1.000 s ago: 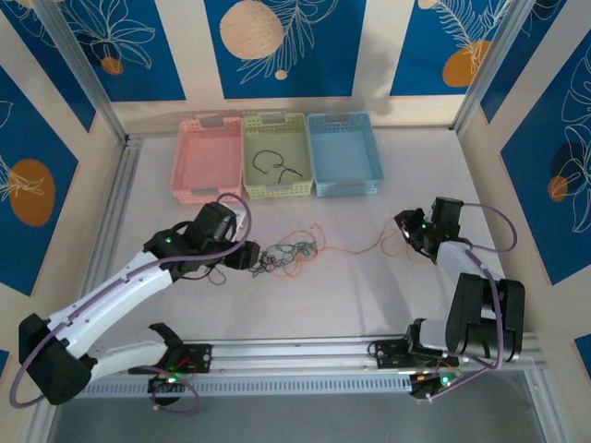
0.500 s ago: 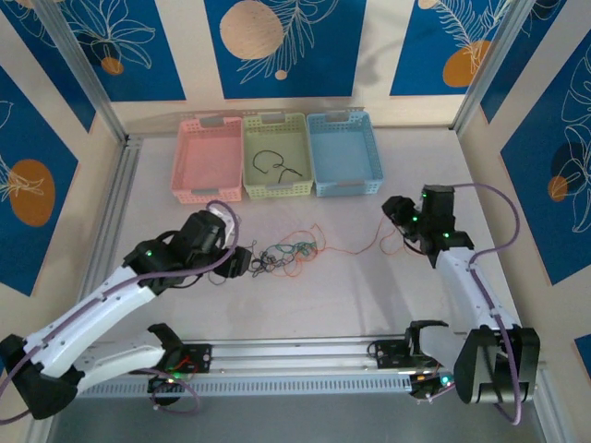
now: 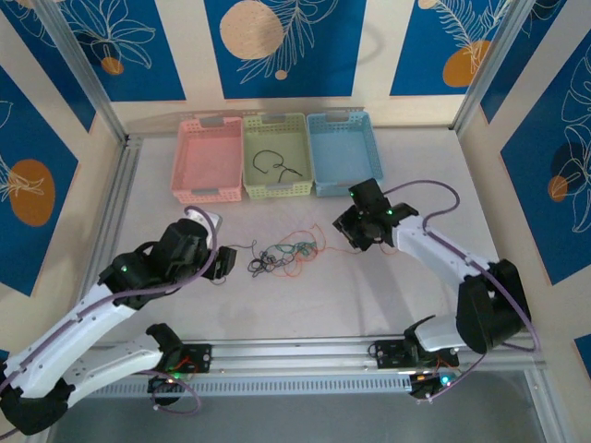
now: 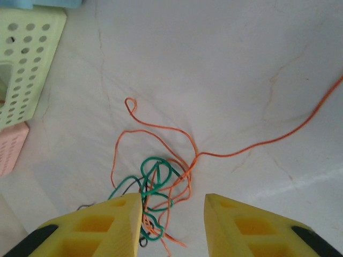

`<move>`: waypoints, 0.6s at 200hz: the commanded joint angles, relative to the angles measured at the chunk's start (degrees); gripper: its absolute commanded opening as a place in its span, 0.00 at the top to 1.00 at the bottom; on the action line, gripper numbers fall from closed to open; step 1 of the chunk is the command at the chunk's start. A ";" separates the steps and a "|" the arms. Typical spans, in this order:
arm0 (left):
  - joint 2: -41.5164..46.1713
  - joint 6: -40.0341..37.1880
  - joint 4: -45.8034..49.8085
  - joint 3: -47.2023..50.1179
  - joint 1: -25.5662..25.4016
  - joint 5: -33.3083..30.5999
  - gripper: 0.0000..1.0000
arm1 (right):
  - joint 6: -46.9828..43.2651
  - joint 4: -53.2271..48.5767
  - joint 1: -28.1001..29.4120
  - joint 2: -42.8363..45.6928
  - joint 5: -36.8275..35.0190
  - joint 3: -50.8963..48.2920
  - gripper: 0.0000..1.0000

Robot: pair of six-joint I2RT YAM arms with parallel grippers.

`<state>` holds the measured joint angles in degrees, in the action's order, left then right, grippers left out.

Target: Untangle the cables

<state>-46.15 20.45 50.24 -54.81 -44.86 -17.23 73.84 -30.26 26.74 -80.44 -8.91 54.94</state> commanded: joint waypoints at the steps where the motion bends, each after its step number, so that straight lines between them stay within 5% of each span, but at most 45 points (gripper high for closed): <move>1: 0.35 -0.77 1.17 0.10 -0.96 -1.59 0.23 | 5.43 -3.98 0.52 -3.01 0.16 1.14 0.64; 120: 1.59 -0.67 1.35 0.33 -1.27 -3.11 0.22 | 12.04 -2.85 0.82 -14.22 1.00 2.15 0.65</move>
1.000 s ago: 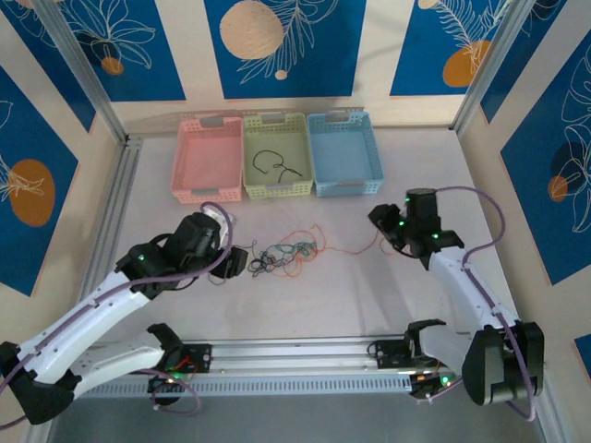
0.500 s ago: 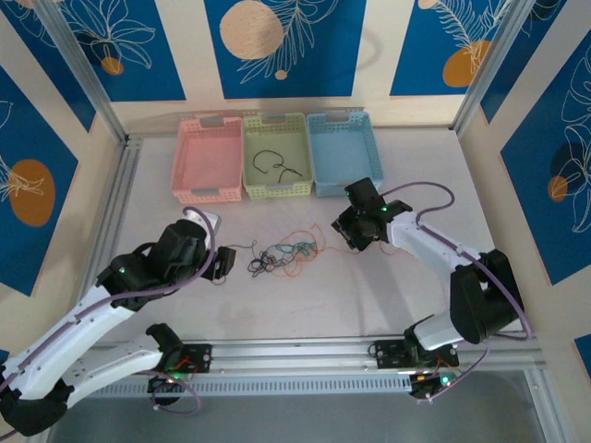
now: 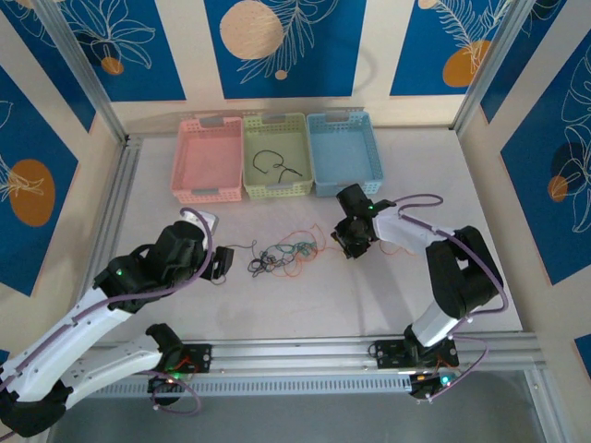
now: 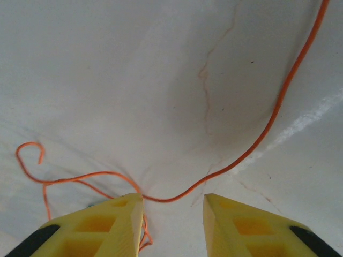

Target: Untangle the cables

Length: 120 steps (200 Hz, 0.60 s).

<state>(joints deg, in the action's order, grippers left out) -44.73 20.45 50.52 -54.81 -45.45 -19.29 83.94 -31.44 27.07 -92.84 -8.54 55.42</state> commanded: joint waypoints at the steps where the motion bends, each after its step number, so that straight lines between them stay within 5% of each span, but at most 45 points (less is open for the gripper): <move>1: 0.17 -0.67 1.07 0.32 -0.69 -1.08 0.22 | 1.93 -1.64 0.46 -1.87 0.63 1.69 0.65; 120: -0.80 -0.30 1.55 0.40 -0.74 -2.28 0.22 | 1.12 -2.14 1.01 -6.29 -0.13 5.00 0.65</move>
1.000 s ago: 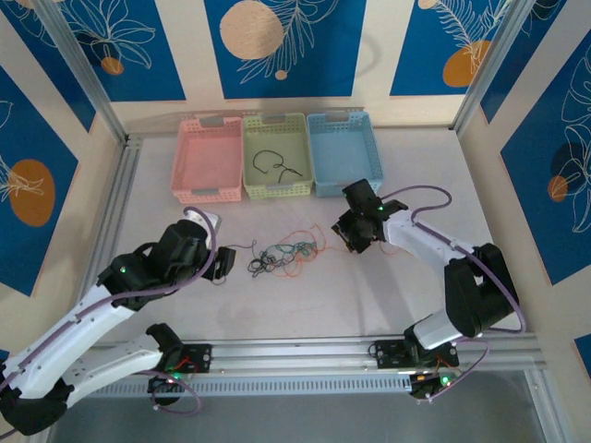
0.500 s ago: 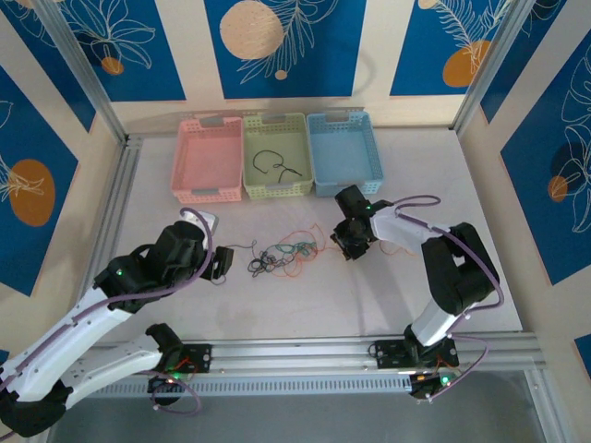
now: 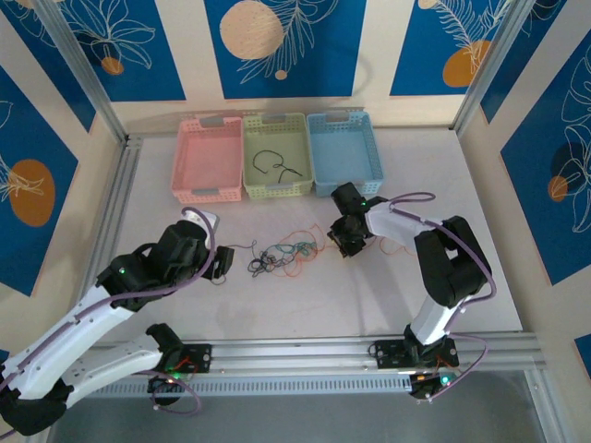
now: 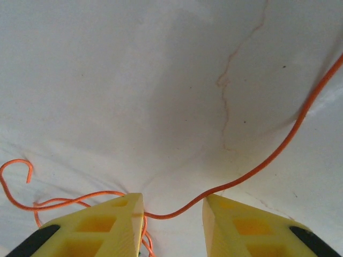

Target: Untangle the cables

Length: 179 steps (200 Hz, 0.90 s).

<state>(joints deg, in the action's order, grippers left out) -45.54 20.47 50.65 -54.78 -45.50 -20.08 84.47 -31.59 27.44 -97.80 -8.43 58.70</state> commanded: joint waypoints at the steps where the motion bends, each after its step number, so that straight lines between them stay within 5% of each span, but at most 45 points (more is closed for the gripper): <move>1: 0.01 -0.33 1.44 0.38 -0.67 -1.52 0.22 | 0.56 -1.98 0.62 -1.34 -0.26 1.79 0.65; 42: -0.08 -0.25 1.51 0.39 -0.65 -1.56 0.22 | -0.50 -2.11 0.69 -3.65 0.03 3.41 0.69; 96: -0.25 -0.25 1.46 0.47 -0.76 -1.57 0.22 | -4.61 -0.39 0.69 -4.97 1.40 4.34 1.00; 114: -0.25 -0.25 1.42 0.47 -0.74 -1.60 0.22 | -8.40 -0.75 1.20 -3.83 -1.11 5.15 1.00; 144: -0.30 -0.34 1.29 0.59 -0.75 -1.17 0.22 | -20.13 5.45 1.43 5.66 -1.12 3.34 1.00; 179: -0.35 -1.27 0.04 0.40 -0.76 3.11 0.22 | -42.17 27.45 5.65 26.13 -1.40 -5.43 1.00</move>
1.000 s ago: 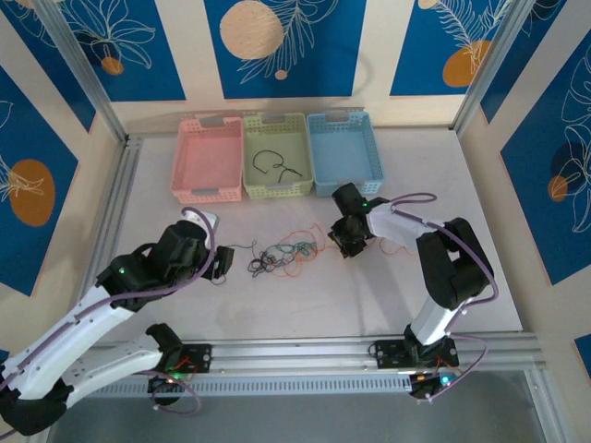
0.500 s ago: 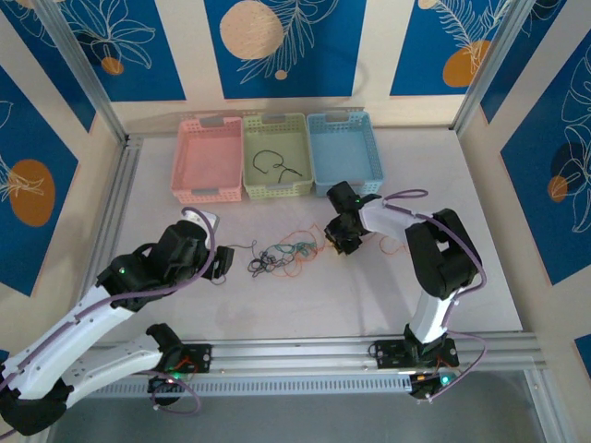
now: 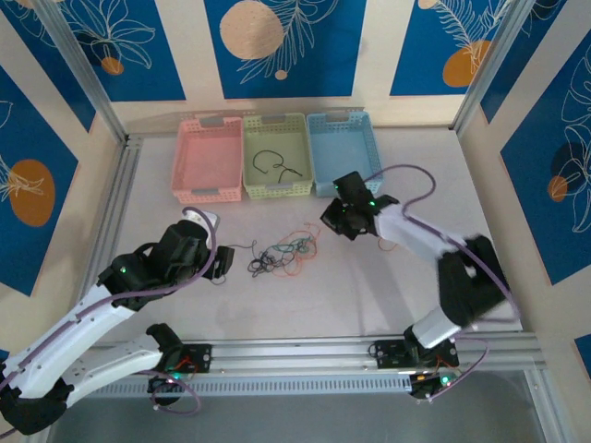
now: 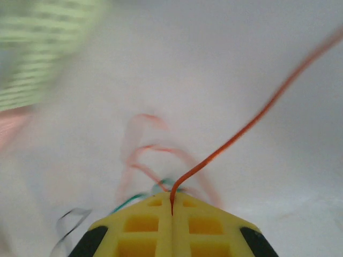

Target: Untangle the cables

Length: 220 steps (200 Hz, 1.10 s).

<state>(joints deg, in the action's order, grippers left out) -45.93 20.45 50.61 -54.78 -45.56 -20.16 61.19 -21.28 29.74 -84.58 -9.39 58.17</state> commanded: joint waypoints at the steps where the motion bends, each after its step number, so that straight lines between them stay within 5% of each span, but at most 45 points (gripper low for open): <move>1: 0.05 -1.31 0.00 0.39 -0.68 3.51 0.22 | -19.61 17.97 3.51 13.45 -0.32 -5.26 1.00; 27: 1.31 -2.97 -3.98 0.61 -0.68 13.88 0.22 | -31.45 35.23 3.95 20.92 10.63 -10.48 1.00; 79: 1.21 -1.98 -10.58 0.91 -0.71 23.74 0.21 | -34.35 28.54 3.92 13.10 19.05 5.67 1.00; 220: -8.37 -5.92 -20.57 -3.98 -1.49 20.25 0.24 | -29.99 31.41 4.00 12.04 23.94 -0.15 1.00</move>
<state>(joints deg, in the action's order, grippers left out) -53.32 16.99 32.88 -55.48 -46.33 1.65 30.72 8.43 33.74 -73.34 12.82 59.05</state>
